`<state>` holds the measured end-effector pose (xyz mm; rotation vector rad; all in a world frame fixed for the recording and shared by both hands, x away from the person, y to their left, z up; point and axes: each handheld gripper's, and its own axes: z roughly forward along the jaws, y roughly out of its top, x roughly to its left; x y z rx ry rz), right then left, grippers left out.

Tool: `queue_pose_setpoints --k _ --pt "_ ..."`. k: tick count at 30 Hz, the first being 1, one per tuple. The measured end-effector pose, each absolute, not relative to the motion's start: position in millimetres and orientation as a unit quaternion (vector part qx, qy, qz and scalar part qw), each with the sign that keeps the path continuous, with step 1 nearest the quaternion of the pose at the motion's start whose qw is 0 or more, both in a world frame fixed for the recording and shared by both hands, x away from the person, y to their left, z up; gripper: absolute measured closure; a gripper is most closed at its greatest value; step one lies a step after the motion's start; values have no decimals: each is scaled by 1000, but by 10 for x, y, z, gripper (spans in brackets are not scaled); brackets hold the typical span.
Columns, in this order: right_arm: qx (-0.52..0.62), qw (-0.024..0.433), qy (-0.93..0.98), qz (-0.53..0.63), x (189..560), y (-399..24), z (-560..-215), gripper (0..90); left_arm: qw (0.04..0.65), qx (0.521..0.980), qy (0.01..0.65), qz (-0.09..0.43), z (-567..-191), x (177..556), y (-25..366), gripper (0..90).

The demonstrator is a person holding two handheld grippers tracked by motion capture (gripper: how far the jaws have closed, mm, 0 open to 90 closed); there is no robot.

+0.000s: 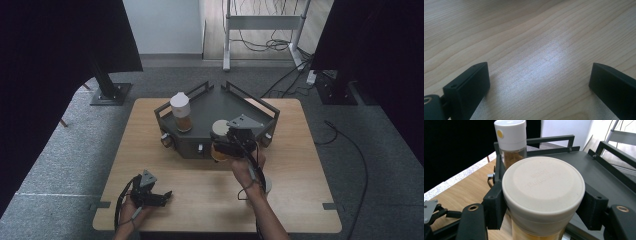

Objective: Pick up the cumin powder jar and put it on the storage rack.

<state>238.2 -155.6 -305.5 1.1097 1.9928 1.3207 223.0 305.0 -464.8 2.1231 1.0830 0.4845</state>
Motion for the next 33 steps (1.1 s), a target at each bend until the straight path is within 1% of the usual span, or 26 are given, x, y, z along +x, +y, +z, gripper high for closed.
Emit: queue_pose_setpoints --k 15,33 --pt "408 258 730 485 2543 -1517 -2920 329 347 819 417 187 -4648 2231 3050 30" --pt "406 274 723 486 2680 -1450 -2844 329 347 819 417 187 -4648 2232 3051 30"
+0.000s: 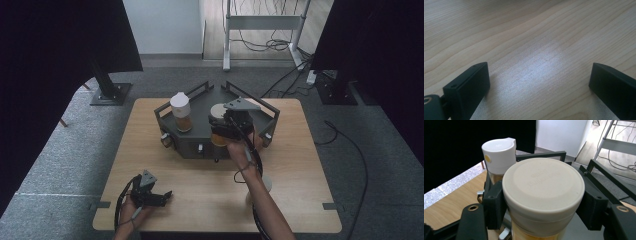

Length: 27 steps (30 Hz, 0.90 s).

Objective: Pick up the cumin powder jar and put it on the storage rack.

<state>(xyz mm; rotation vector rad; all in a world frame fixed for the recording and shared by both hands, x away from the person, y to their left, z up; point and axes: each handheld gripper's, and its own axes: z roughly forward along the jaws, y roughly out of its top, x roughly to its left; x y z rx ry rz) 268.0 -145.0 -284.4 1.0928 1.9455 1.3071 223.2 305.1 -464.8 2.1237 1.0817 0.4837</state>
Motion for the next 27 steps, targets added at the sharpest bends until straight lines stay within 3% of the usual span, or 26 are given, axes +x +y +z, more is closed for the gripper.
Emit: queue_pose_setpoints --k 27 --pt "423 286 720 470 3134 -1401 -2877 329 348 820 415 186 -4648 2237 3054 30"
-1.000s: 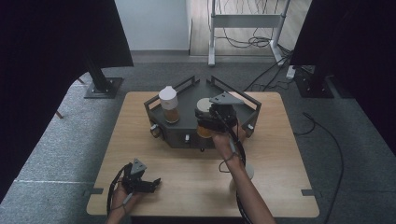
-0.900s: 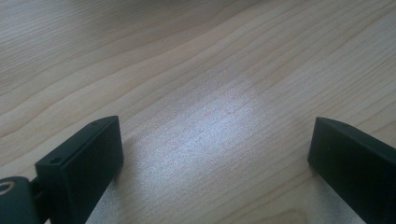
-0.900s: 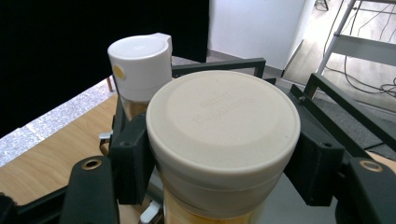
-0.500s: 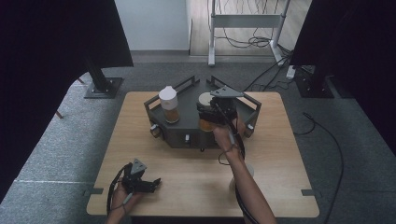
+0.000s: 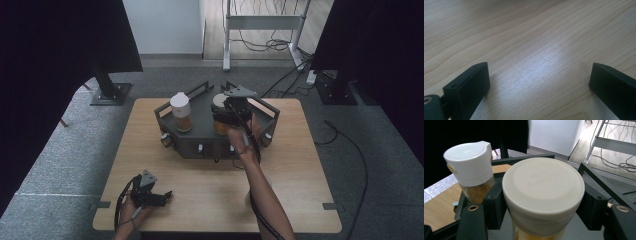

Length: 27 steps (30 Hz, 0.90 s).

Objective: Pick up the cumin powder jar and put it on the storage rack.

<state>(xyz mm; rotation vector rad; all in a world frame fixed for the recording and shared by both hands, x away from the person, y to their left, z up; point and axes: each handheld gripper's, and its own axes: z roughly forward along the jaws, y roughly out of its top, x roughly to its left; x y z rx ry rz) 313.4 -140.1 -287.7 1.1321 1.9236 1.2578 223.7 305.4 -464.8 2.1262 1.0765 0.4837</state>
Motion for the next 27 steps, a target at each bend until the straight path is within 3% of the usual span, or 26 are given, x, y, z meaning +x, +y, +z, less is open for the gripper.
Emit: queue_pose_setpoints --k 27 --pt "436 288 725 449 3395 -1293 -2973 327 348 820 414 186 -4648 2239 3056 30"
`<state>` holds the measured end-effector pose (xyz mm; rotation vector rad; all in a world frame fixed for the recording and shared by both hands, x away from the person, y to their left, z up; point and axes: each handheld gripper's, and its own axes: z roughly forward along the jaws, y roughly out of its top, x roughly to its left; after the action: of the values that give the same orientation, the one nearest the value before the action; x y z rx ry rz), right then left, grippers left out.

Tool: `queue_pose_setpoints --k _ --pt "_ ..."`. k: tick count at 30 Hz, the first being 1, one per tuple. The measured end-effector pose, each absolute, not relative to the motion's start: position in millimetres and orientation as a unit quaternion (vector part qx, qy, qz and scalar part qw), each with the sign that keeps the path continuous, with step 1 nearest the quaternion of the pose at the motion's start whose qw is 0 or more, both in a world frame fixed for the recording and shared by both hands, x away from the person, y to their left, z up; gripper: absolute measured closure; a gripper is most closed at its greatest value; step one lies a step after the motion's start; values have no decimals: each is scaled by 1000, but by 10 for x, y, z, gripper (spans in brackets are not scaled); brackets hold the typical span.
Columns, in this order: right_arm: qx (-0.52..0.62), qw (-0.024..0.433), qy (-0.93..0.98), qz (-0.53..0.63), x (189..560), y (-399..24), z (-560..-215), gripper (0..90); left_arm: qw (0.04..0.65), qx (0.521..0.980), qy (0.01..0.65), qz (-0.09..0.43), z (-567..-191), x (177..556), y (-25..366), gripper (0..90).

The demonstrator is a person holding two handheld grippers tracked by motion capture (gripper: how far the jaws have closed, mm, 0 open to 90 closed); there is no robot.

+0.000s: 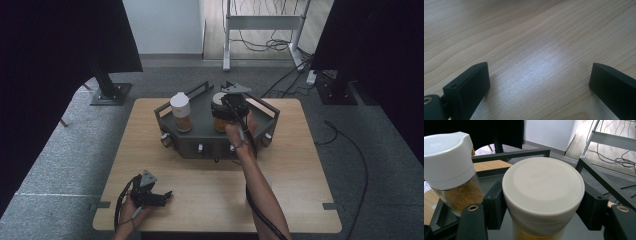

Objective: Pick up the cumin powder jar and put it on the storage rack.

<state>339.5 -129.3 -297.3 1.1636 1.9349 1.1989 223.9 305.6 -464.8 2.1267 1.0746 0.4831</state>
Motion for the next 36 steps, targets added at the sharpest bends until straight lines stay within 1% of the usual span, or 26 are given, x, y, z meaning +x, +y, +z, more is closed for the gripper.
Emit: queue_pose_setpoints --k 11,14,17,22,36 --pt "438 288 726 446 3393 -1296 -2966 318 348 820 414 186 -4648 2240 3057 30" --pt "436 287 728 445 3399 -1313 -2971 277 348 820 414 186 -4648 2241 3057 30" --pt "430 286 730 449 3404 -1334 -2985 213 348 820 414 186 -4649 2241 3057 30" --pt "426 284 730 453 3413 -1345 -2973 145 348 820 414 186 -4649 2241 3057 30" --pt "422 286 734 449 3368 -1304 -2912 137 348 821 414 186 -4649 2242 3058 30"
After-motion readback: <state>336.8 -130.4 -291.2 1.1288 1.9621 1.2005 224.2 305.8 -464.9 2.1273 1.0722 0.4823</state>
